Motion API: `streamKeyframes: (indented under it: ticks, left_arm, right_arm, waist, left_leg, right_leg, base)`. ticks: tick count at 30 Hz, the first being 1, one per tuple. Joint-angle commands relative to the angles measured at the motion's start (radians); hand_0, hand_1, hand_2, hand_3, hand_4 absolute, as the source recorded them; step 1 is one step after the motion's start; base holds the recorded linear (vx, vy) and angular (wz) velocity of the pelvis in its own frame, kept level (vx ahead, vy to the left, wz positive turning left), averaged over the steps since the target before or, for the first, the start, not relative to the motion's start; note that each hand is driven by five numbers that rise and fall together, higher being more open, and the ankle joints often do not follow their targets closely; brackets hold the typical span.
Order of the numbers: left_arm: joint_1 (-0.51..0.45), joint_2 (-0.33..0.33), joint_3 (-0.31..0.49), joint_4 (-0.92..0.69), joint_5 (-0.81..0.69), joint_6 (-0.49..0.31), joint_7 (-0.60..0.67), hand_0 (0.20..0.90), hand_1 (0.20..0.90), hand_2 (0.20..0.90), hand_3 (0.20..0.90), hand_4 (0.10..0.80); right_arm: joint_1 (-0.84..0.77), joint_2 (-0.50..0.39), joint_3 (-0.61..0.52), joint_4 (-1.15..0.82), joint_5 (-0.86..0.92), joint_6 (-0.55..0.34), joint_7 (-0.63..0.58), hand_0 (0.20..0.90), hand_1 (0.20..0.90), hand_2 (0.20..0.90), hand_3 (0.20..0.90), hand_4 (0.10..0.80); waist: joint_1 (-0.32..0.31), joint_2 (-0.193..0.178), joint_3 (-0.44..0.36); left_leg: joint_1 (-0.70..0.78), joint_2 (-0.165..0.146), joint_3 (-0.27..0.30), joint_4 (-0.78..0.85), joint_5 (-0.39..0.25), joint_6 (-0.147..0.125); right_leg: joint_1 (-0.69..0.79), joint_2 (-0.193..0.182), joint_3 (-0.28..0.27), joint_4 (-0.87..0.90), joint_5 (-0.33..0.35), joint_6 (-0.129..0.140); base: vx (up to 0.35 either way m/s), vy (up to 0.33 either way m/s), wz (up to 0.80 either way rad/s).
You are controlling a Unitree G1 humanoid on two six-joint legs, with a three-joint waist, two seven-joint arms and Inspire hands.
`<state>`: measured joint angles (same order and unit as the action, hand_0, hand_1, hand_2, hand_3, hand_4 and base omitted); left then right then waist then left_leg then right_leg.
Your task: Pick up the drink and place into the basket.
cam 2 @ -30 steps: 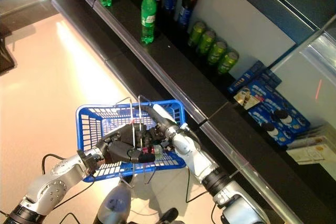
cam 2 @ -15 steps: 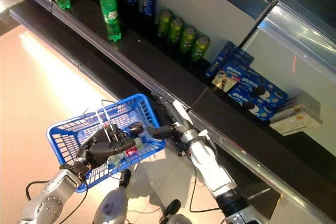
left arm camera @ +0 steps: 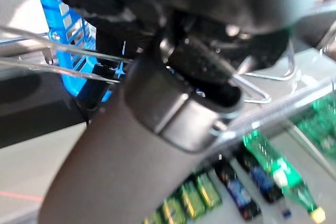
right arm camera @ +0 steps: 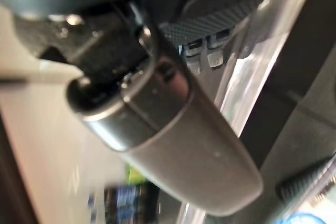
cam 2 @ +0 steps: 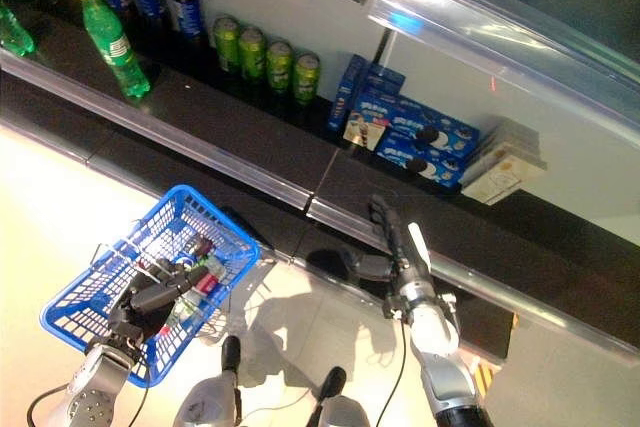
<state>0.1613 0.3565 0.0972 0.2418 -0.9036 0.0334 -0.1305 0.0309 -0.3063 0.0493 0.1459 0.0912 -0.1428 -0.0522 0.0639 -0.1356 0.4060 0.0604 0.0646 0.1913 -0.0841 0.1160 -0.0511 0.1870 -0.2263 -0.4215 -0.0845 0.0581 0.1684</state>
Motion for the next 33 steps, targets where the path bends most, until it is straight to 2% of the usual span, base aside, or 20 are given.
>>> streamKeyframes:
  ticks: [1,3,7,11,13,19,20,27,33]
  left_arm:
    - [-0.111,-0.025,0.053,-0.132,0.001,-0.305,-0.109,0.3,0.3,0.3,0.2,0.1]
    - [-0.107,-0.032,0.067,-0.059,-0.013,-0.29,-0.101,0.3,0.3,0.3,0.2,0.1]
    - [-0.106,-0.044,0.099,0.104,-0.029,-0.287,-0.096,0.3,0.3,0.3,0.2,0.1]
    - [-0.102,-0.059,0.111,0.234,0.02,-0.299,-0.075,0.3,0.3,0.3,0.2,0.1]
    - [-0.104,-0.063,0.118,0.304,0.032,-0.291,-0.081,0.3,0.3,0.3,0.2,0.1]
    - [-0.126,-0.056,0.105,0.533,0.052,-0.279,-0.068,0.3,0.3,0.3,0.2,0.1]
    - [-0.139,-0.054,0.1,0.615,0.079,-0.284,-0.076,0.3,0.3,0.3,0.2,0.1]
    - [-0.179,-0.041,0.084,0.854,0.167,-0.261,-0.09,0.3,0.3,0.3,0.2,0.1]
    - [-0.187,-0.043,0.077,0.955,0.2,-0.245,-0.105,0.3,0.3,0.3,0.2,0.1]
  right_arm:
    - [0.066,-0.071,0.001,0.049,0.065,-0.135,-0.063,0.9,0.9,0.9,0.9,0.8]
    - [0.08,-0.058,-0.025,0.078,0.122,-0.127,-0.072,0.9,0.9,0.9,0.9,0.8]
    - [0.107,-0.034,-0.058,0.163,0.094,-0.158,-0.099,0.9,0.9,0.9,0.9,0.8]
    - [0.13,-0.024,-0.077,0.238,0.073,-0.183,-0.124,0.9,0.9,0.9,0.9,0.8]
    - [0.126,-0.019,-0.09,0.29,0.124,-0.183,-0.12,0.9,0.9,0.9,0.9,0.8]
    - [0.088,-0.017,-0.125,0.54,0.252,-0.21,-0.103,0.9,0.9,0.9,0.9,0.8]
    - [0.07,-0.013,-0.142,0.66,0.258,-0.236,-0.074,0.9,0.9,0.9,0.9,0.8]
    - [0.017,-0.005,-0.158,0.965,0.336,-0.175,0.051,0.9,0.9,0.9,0.9,0.8]
    - [0.002,-0.006,-0.155,1.07,0.29,-0.14,0.068,0.9,0.9,0.9,0.9,0.8]
  waist:
    - [-0.028,0.116,-0.331]
    - [-0.045,0.117,-0.329]
    - [-0.079,0.12,-0.328]
    - [-0.108,0.124,-0.322]
    - [-0.117,0.127,-0.319]
    - [-0.132,0.133,-0.321]
    - [-0.133,0.134,-0.322]
    - [-0.124,0.131,-0.335]
    - [-0.119,0.131,-0.34]
  left_leg:
    - [0.097,0.003,0.076,-0.003,-0.105,-0.001]
    - [0.104,0.003,0.087,-0.003,-0.11,-0.001]
    - [0.114,0.006,0.111,-0.003,-0.115,-0.003]
    - [0.117,0.008,0.139,-0.003,-0.118,-0.004]
    - [0.119,0.009,0.154,-0.003,-0.12,-0.007]
    - [0.124,0.012,0.186,-0.003,-0.125,-0.012]
    - [0.128,0.012,0.189,-0.003,-0.128,-0.013]
    - [0.131,0.01,0.192,-0.003,-0.131,-0.014]
    - [0.137,0.007,0.188,-0.003,-0.135,-0.012]
  right_leg:
    - [-0.01,0.009,0.013,0.029,0.021,0.011]
    - [-0.01,0.014,0.029,0.028,0.02,0.009]
    - [-0.017,0.02,0.059,0.021,0.023,0.008]
    - [-0.027,0.024,0.081,0.011,0.03,0.008]
    - [-0.031,0.025,0.09,0.008,0.031,0.009]
    - [-0.038,0.034,0.105,0.003,0.029,0.004]
    - [-0.035,0.037,0.108,0.004,0.025,0.002]
    - [-0.033,0.048,0.11,0.008,0.016,-0.008]
    - [-0.026,0.052,0.108,0.011,0.009,-0.01]
  base:
    - [-0.004,-0.029,-0.2]
    - [-0.009,-0.032,-0.24]
    - [-0.016,-0.024,-0.21]
    - [-0.044,-0.008,-0.24]
    - [-0.072,0.011,-0.31]
    - [-0.046,0.008,-0.24]
    - [-0.024,-0.008,-0.17]
    - [-0.003,-0.002,-0.01]
    - [0.006,0.003,-0.03]
